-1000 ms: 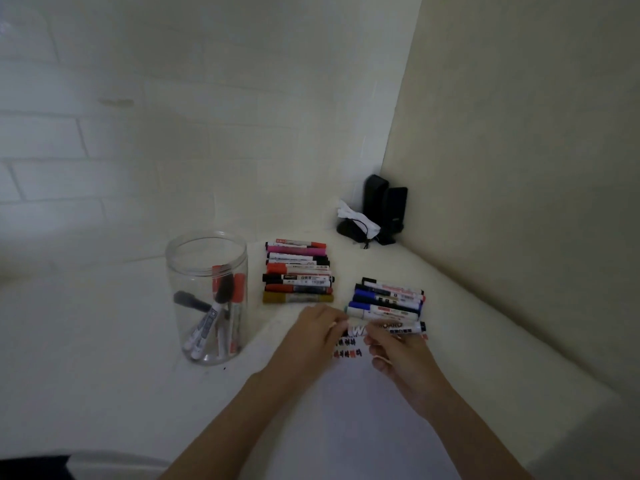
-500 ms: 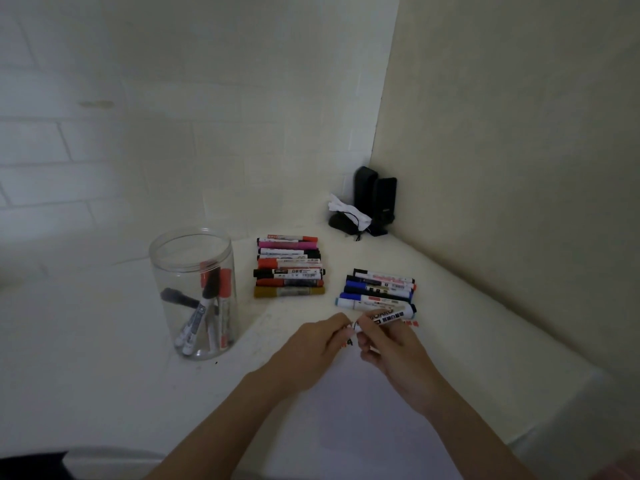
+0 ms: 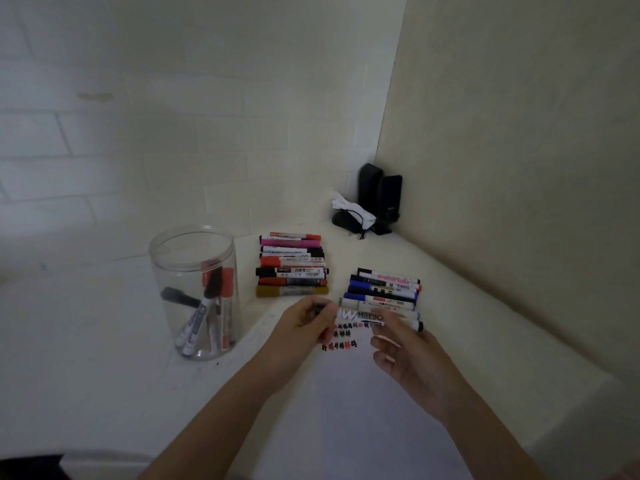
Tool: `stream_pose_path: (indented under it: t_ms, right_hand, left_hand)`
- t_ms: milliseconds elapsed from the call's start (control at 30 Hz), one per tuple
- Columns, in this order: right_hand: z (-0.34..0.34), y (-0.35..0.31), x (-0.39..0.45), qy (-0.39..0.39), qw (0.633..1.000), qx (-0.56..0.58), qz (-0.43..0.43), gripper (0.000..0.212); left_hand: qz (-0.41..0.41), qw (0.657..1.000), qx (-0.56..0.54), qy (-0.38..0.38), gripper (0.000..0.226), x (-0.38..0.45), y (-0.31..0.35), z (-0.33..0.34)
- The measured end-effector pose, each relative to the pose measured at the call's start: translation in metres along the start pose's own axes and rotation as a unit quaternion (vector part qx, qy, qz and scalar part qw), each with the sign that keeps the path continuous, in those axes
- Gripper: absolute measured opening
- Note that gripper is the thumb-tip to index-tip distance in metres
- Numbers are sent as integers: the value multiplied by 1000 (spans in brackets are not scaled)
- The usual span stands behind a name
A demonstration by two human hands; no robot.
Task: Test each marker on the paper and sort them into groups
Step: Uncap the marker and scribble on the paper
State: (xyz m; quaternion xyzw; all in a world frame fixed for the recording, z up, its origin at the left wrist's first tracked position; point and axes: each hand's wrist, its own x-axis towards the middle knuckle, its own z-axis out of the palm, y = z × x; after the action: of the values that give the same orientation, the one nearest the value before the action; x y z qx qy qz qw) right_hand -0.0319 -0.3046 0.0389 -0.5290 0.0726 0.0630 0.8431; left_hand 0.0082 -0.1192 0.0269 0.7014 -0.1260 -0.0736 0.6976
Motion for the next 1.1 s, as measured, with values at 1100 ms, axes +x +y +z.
stream_pose_path:
  t_ms: [1100]
  right_hand:
    - [-15,15,8,38,858,-463,-218,30]
  left_hand:
    - [-36,990,80,106,9,12,-20,8]
